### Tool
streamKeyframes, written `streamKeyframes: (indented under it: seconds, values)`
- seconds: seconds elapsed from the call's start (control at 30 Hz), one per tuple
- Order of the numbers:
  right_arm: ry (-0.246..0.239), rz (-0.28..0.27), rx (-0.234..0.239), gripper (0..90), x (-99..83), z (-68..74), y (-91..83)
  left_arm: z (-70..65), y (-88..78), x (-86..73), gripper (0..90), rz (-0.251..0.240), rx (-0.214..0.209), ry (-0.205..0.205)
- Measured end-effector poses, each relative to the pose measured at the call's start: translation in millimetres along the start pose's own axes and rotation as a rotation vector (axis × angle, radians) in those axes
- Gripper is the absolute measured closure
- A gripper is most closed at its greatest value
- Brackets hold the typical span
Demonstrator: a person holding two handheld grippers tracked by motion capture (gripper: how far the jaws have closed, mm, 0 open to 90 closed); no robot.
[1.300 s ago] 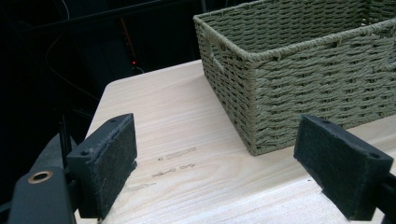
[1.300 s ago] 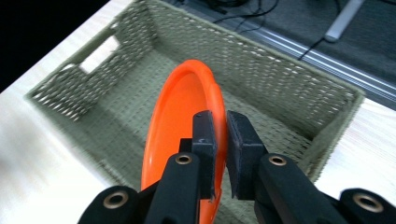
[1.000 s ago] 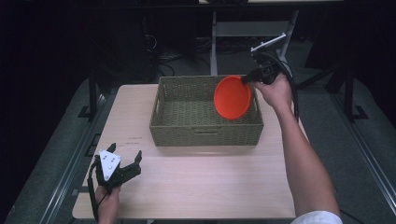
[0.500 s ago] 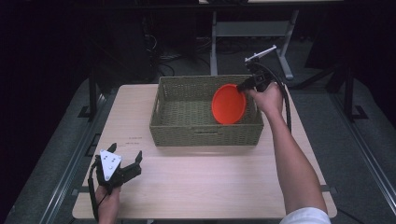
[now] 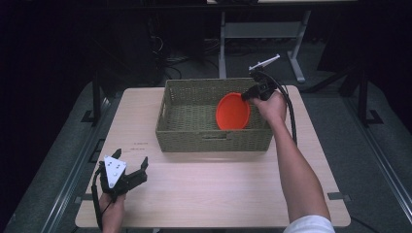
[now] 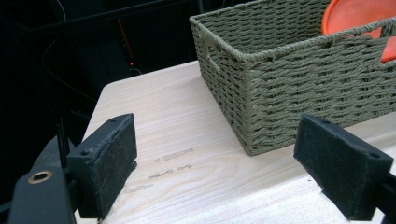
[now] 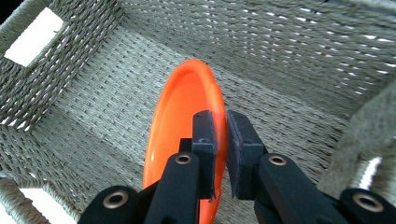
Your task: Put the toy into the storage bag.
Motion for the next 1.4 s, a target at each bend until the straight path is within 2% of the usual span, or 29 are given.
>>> streamKeyframes:
  seconds: [0.23, 0.4, 0.5, 0.6, 0.97, 1.1, 1.4]
  values:
    - [0.008, 0.011, -0.008, 82.1, -1.9, 0.2, 13.0, 0.6, -0.5, 0.1, 12.7, -0.002, 0.001, 0.0]
    - [0.018, 0.019, -0.032, 82.1, -10.9, -6.0, 22.9, 0.7, -0.1, -0.4, 12.7, -0.001, 0.0, -0.006]
    - [0.037, 0.002, -0.032, 82.0, -16.8, -11.9, 24.4, 0.7, 0.0, -0.4, 12.7, -0.001, 0.0, -0.009]
    - [0.005, 0.034, -0.078, 81.8, -20.9, -15.4, 25.8, -0.6, 0.6, -0.3, 12.7, 0.002, -0.003, -0.003]
    - [-0.043, 0.122, -0.155, 81.4, -25.5, -18.4, 29.5, 0.5, 0.1, -0.2, 12.8, 0.0, 0.003, -0.005]
    - [-0.065, 0.165, -0.203, 81.3, -27.7, -18.8, 32.7, 0.7, 0.1, -0.2, 12.7, 0.001, 0.003, -0.007]
    - [-0.08, 0.182, -0.221, 80.9, -28.2, -19.3, 34.8, 0.7, -0.2, -0.3, 12.7, 0.002, 0.003, -0.002]
Point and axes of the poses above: each handheld gripper's, and its own axes: y roughly forward along the jaws, x roughly out of its top, z roughly to its left, the point moved 4 cm from there along y, roughly forward along the jaws, and after that the axes turned 1 degree about z, right-handed, at the moved point
